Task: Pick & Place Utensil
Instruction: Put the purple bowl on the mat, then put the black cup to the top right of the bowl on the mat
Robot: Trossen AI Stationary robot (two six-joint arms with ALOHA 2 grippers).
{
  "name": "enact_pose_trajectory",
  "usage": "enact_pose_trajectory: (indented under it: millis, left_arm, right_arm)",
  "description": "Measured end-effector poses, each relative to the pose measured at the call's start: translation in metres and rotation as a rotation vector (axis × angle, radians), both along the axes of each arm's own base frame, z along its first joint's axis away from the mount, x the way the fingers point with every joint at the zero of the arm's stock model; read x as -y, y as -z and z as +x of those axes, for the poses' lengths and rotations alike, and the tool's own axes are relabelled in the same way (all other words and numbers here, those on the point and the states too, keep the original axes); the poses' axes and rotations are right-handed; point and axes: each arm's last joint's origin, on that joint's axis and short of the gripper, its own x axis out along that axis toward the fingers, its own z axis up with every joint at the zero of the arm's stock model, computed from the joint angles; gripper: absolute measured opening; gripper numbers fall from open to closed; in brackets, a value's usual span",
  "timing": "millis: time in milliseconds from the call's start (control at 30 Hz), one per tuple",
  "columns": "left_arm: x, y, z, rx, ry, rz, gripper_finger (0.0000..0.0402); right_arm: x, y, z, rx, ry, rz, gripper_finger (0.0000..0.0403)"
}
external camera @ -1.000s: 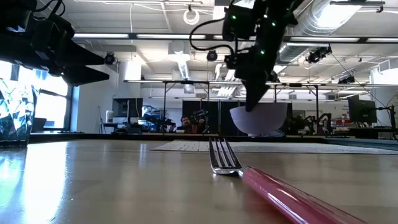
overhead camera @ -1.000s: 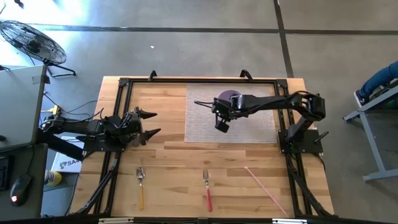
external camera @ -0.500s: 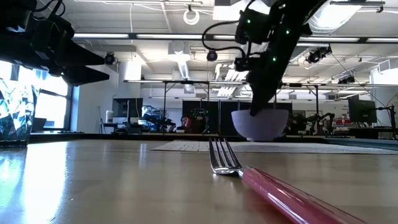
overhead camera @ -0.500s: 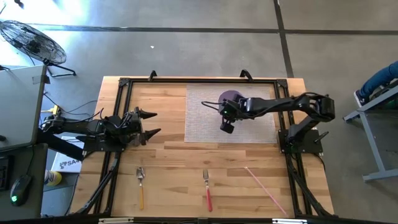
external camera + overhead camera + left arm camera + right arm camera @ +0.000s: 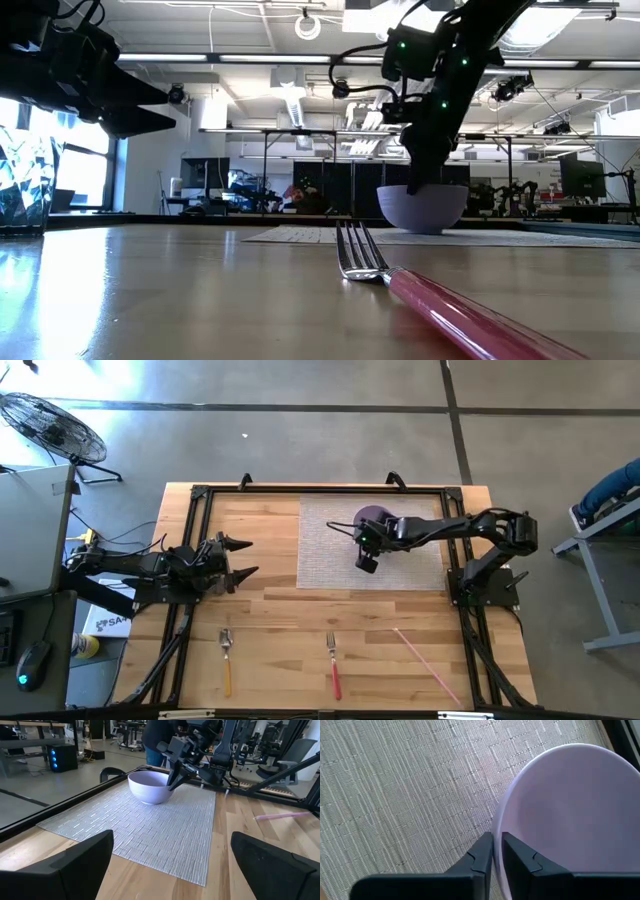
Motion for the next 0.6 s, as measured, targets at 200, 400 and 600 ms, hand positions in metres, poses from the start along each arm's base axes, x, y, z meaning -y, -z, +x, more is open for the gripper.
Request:
enact_pose_trajectory:
  millis: [200,400,600]
  left_arm:
    - [0.0,0.0,0.0,0.0,-0.001,0.0,0.0397]
    - [0.0,0.0,0.0,0.0,-0.001,0.0,0.0397]
    - [0.0,0.0,0.0,0.0,0.0,0.0,0.0397]
  right_arm:
    - [-0.002,-0.001,0.0,0.0,0.001,0.003,0.0091]
    - [-0.017,-0.038,0.01,0.009,-0.026,-0.06,0.0137]
    - [-0.057,-0.084,0.034,0.222,-0.152,-0.084,0.0168]
